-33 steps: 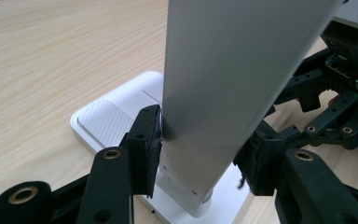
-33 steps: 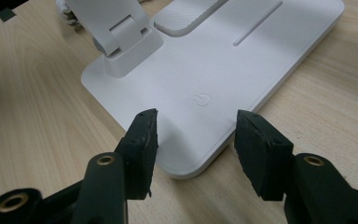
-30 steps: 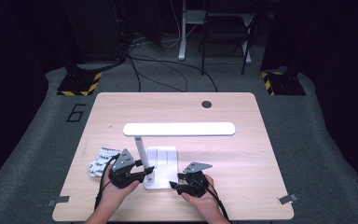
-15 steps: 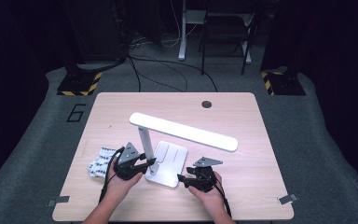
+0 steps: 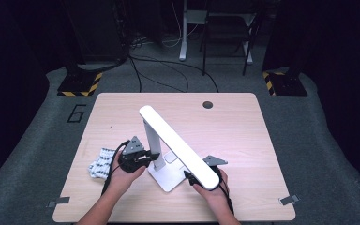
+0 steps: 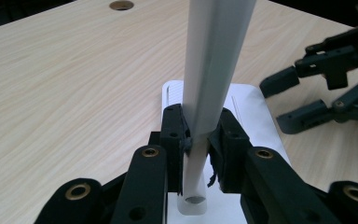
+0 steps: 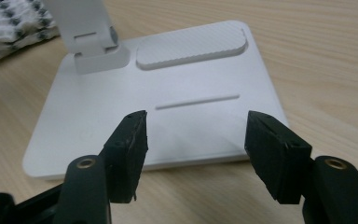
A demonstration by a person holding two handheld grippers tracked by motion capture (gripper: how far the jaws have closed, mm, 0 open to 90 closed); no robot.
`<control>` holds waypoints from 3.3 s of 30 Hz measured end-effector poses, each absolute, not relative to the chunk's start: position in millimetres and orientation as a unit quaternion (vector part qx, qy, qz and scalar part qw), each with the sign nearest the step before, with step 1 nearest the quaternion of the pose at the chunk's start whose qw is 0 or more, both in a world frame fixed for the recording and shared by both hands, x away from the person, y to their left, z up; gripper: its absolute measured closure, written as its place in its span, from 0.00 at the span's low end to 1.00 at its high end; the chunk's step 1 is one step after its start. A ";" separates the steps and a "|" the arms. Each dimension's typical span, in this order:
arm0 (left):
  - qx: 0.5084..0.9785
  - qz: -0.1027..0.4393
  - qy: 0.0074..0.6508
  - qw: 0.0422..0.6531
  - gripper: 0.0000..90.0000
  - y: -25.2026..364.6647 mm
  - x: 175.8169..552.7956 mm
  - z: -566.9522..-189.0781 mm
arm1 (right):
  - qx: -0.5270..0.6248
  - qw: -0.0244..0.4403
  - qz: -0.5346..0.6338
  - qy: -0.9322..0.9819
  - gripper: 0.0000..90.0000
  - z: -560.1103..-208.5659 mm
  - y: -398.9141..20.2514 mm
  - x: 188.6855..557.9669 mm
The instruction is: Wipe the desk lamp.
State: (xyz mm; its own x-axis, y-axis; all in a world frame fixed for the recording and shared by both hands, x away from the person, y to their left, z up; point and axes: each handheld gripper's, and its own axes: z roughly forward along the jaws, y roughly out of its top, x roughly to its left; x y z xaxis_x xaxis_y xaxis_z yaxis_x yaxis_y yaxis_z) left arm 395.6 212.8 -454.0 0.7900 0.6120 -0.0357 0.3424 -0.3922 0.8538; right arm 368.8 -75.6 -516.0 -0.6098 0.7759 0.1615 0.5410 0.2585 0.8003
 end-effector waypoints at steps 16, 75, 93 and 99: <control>0.799 0.161 0.324 0.481 0.69 221.5 418.9 -454.6 | 0.441 0.123 0.423 0.782 0.41 -523.2 -84.4 380.0; 0.772 0.169 0.385 0.477 0.36 286.8 379.0 -433.8 | 0.414 0.169 0.459 0.768 0.39 -496.7 -80.2 360.9; 0.745 0.197 0.428 0.472 0.35 336.0 347.7 -434.9 | 0.433 0.170 0.472 0.749 0.39 -475.9 -107.9 361.0; 0.741 0.206 0.443 0.461 0.36 352.5 336.2 -448.7 | 0.433 0.168 0.473 0.749 0.40 -471.9 -108.5 360.6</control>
State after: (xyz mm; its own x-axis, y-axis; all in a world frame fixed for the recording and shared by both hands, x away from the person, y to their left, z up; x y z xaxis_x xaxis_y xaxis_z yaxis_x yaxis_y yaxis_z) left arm 336.2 352.5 -448.7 0.5223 0.8465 -0.1035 0.4671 -0.1825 0.8652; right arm 360.6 -108.5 -471.9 -0.5688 0.8072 0.1577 0.4895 0.1782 0.8536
